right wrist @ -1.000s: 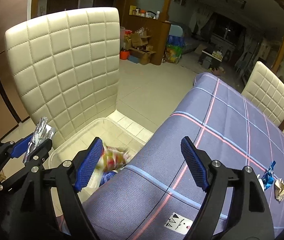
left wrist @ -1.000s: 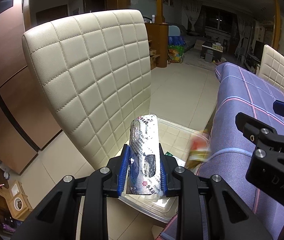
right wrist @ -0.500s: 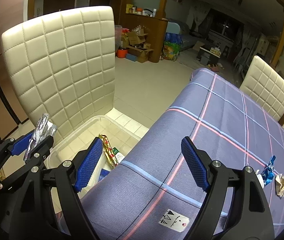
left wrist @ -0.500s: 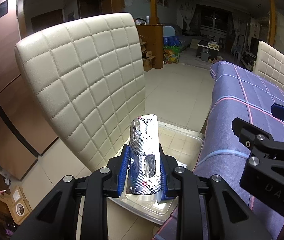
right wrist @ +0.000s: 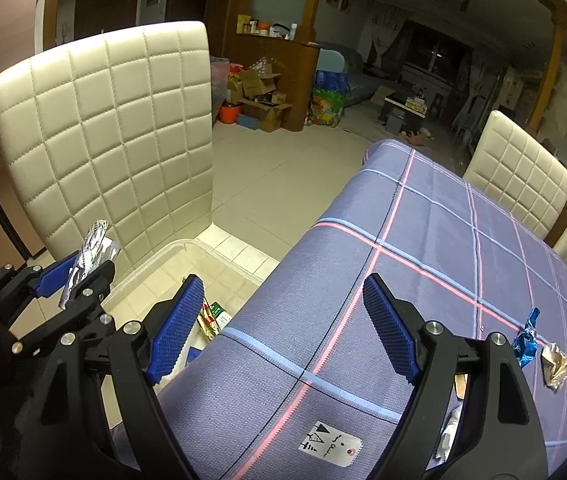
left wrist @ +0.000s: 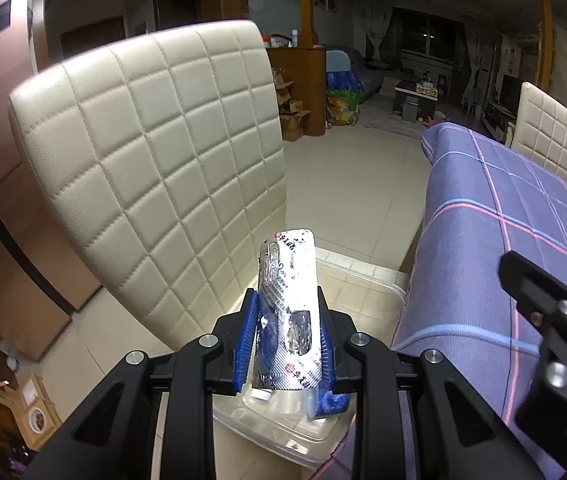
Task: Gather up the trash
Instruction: 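Move both grippers back from the bin toward the table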
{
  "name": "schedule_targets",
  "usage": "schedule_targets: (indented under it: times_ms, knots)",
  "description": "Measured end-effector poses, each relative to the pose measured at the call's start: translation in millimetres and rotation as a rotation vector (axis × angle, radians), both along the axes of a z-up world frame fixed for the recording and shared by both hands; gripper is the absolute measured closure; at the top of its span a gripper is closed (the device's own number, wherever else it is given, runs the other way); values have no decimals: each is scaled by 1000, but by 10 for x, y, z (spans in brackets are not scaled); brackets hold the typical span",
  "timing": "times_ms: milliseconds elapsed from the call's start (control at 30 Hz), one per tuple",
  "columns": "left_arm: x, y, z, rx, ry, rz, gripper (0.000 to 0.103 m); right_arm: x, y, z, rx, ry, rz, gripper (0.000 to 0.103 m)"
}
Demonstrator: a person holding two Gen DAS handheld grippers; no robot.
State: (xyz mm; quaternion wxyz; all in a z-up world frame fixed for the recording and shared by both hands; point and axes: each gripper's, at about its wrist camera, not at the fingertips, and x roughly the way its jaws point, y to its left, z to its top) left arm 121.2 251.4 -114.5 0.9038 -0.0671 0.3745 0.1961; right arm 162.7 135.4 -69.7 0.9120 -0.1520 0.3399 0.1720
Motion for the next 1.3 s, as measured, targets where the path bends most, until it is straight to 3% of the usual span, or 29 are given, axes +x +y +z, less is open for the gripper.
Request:
schedule_targets:
  times_ms: [33,100,133,200,400,833,1300]
  knots:
    - [16,23,-9,-22,3,-6,70,5,-10,10,4,0,-3,21]
    - [17,65,-16,-55,1,5,25,5,-25,18,6,-3,-4,21]
    - [-9,79,-10,-62,-18,11,22,4,-29,21,5,-6,-5,21]
    - [-55,96,-8,-77,-46,15,20,0,-47,28,15,-4,-6,20]
    - [-15,75,-92,-68,-2,12,20,-18,-70,32,8,-11,-3,20]
    - [-55,-29,-6,-39,-5,-2,20,-19,-211,40,21,-8,-29,20]
    - [59,-503,161,7,-18,-90,20,44,-869,53,54,-7,-130,20]
